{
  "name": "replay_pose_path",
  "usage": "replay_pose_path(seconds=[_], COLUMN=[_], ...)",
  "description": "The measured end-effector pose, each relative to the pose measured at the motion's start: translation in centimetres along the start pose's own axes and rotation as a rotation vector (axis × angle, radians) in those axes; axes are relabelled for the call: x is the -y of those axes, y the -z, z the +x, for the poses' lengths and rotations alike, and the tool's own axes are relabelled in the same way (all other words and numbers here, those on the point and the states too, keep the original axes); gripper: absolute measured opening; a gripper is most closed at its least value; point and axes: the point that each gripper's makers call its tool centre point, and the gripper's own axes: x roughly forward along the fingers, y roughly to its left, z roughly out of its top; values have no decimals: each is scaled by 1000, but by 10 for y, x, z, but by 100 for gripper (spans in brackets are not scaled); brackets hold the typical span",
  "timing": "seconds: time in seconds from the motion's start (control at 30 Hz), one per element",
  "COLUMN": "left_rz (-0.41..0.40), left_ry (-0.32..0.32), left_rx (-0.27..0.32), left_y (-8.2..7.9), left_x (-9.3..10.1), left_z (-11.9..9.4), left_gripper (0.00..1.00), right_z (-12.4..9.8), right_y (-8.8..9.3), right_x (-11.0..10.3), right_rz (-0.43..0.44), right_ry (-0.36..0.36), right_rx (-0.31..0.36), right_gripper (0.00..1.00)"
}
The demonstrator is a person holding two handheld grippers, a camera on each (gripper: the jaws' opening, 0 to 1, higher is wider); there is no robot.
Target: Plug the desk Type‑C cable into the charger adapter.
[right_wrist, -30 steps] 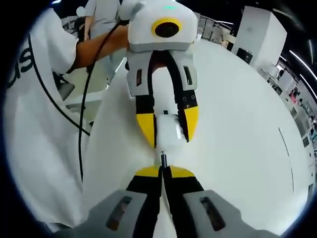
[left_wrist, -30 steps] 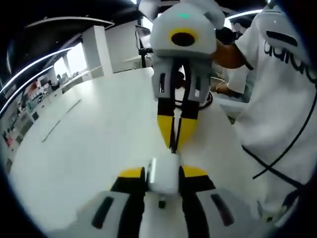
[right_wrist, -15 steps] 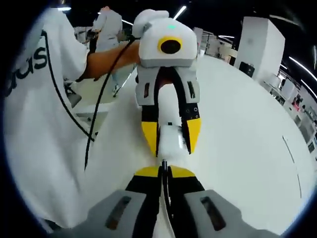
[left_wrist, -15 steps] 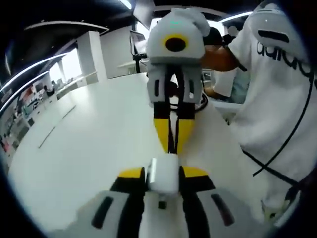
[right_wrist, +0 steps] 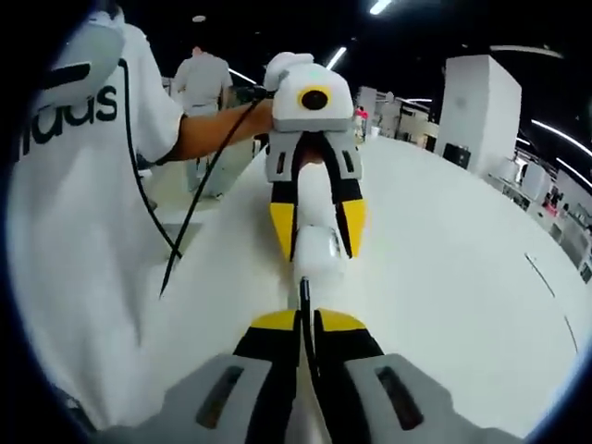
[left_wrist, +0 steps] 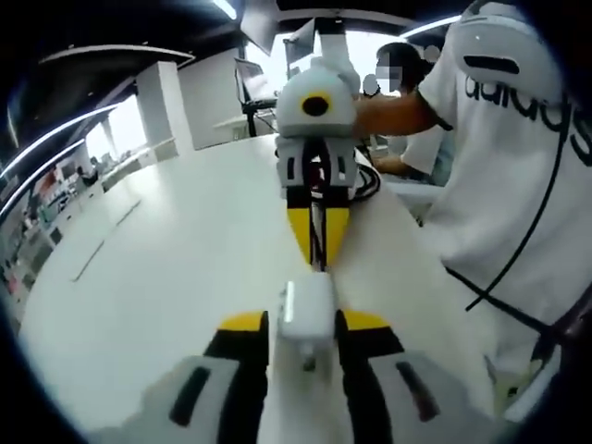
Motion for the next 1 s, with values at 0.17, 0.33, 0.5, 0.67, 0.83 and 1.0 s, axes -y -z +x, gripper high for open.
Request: replay_pose_path(seconds=[0.17, 0.33, 0.5, 0.67, 0.83, 1.0], left_rz=[4, -23, -60, -113, -127, -113], left_ry=[25, 28, 24, 35, 46, 56], left_rx=[54, 85, 73, 56, 34, 28], left_y=[5, 4, 5, 6, 7, 9], left_x=[-5, -6, -5, -5, -4, -6], left_z=[-3, -5, -4, -4, -3, -5], left_gripper=[24, 23, 23, 22, 23, 24], right_z=[3, 4, 5, 6, 10, 12], right_y=[-2, -3, -2, -7, -7, -5], right_x=[-1, -2, -2, -2, -5, -5], right_rz=[10, 59, 129, 120, 114, 135], right_ry=[-14, -9, -6, 1, -3, 3], right_rx=[39, 34, 24, -6, -50, -18], right_gripper=[4, 3, 0, 0, 0, 1])
